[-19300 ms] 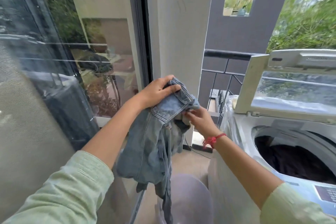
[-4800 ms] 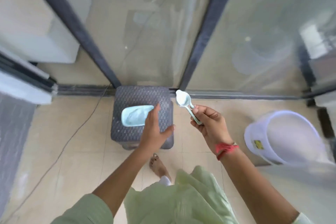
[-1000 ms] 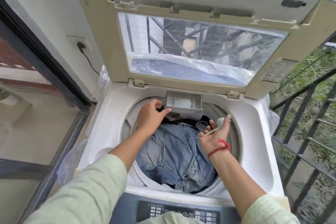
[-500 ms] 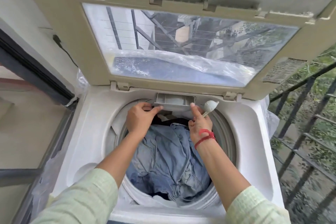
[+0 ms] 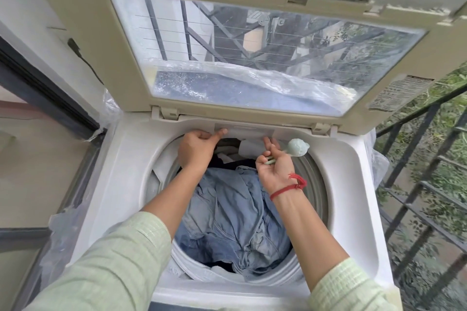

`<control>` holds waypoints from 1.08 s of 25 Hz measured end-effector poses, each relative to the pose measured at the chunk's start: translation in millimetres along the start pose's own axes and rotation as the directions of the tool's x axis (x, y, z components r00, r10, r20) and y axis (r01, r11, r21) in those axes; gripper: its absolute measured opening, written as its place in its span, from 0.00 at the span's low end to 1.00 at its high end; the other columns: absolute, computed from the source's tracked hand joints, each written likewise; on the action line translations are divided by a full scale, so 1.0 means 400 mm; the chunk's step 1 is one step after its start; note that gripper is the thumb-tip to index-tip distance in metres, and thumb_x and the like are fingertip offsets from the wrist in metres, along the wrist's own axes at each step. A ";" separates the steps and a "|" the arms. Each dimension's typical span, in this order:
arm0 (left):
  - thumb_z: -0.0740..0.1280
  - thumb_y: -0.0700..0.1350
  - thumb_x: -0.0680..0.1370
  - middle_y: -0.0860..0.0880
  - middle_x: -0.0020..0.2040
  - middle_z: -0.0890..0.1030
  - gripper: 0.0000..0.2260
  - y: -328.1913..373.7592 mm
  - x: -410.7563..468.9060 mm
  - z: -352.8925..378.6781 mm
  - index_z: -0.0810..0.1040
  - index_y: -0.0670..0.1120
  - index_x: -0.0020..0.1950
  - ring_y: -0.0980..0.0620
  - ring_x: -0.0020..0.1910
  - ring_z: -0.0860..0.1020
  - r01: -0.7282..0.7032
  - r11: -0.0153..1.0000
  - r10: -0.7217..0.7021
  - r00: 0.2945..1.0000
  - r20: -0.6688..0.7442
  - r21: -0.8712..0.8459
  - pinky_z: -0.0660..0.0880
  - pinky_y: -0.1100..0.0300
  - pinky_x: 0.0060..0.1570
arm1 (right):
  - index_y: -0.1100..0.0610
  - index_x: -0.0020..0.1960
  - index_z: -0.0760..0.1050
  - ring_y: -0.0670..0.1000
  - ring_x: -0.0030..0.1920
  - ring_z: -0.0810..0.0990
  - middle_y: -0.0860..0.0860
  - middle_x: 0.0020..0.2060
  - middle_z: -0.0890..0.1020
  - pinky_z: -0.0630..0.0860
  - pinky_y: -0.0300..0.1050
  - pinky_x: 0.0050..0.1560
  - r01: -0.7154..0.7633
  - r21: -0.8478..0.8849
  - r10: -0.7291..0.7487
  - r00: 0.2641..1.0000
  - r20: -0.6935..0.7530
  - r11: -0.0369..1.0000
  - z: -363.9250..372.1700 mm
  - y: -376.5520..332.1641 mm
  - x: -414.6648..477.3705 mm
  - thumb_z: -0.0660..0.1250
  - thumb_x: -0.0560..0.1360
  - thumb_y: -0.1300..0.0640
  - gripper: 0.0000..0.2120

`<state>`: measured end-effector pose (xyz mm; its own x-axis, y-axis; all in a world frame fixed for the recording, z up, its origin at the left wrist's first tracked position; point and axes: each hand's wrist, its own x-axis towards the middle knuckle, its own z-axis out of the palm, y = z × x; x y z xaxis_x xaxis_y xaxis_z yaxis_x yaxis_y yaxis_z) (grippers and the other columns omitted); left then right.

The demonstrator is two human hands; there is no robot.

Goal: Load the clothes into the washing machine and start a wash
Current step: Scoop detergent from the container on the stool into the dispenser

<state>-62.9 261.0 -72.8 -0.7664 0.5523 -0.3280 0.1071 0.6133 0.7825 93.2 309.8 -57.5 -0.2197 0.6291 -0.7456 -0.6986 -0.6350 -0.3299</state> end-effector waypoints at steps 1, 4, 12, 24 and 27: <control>0.70 0.69 0.62 0.53 0.37 0.82 0.23 0.002 -0.002 -0.002 0.81 0.49 0.39 0.53 0.40 0.80 0.011 1.000 -0.011 1.000 0.012 0.003 0.78 0.57 0.42 | 0.56 0.54 0.71 0.41 0.28 0.68 0.51 0.50 0.78 0.65 0.31 0.23 -0.004 0.002 0.004 1.000 0.005 1.000 0.001 -0.001 -0.007 0.54 0.80 0.67 0.11; 0.68 0.71 0.63 0.51 0.39 0.82 0.27 0.010 -0.020 -0.019 0.78 0.47 0.39 0.49 0.42 0.80 0.058 0.996 -0.067 0.990 0.128 0.075 0.76 0.57 0.43 | 0.56 0.60 0.70 0.41 0.28 0.70 0.51 0.55 0.78 0.66 0.31 0.23 -0.044 -0.088 0.047 0.999 0.028 0.995 -0.001 -0.012 -0.046 0.53 0.79 0.69 0.14; 0.70 0.49 0.74 0.53 0.40 0.82 0.03 -0.078 -0.252 -0.207 0.81 0.50 0.44 0.54 0.43 0.80 -0.176 0.972 0.220 0.913 0.345 -0.154 0.77 0.58 0.48 | 0.57 0.52 0.76 0.42 0.25 0.66 0.49 0.32 0.76 0.63 0.32 0.23 0.027 -0.766 0.113 0.985 0.130 0.642 -0.127 0.034 -0.346 0.60 0.78 0.64 0.08; 0.68 0.45 0.71 0.52 0.38 0.83 0.04 -0.486 -0.882 -0.562 0.80 0.51 0.45 0.60 0.38 0.78 -0.168 0.899 -0.006 0.918 -0.397 -0.404 0.73 0.71 0.43 | 0.65 0.53 0.70 0.44 0.28 0.62 0.48 0.31 0.65 0.60 0.38 0.29 0.550 -0.835 0.586 0.687 0.429 -0.034 -0.236 0.293 -0.643 0.60 0.77 0.43 0.24; 0.68 0.37 0.75 0.51 0.36 0.82 0.05 -0.628 -1.115 -0.577 0.79 0.48 0.44 0.59 0.36 0.78 -0.077 0.851 -0.251 0.810 -0.530 -0.520 0.73 0.70 0.42 | 0.63 0.43 0.69 0.42 0.27 0.62 0.47 0.31 0.64 0.60 0.36 0.30 0.666 -0.743 0.791 0.490 0.367 -0.069 -0.318 0.428 -0.720 0.61 0.78 0.48 0.17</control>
<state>105.9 -269.7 -0.9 -0.9835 -0.0058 -0.1809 -0.1788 0.1859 0.9662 123.5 -37.0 27.1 -0.9098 -0.0291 -0.4141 0.4073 0.1299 -0.9040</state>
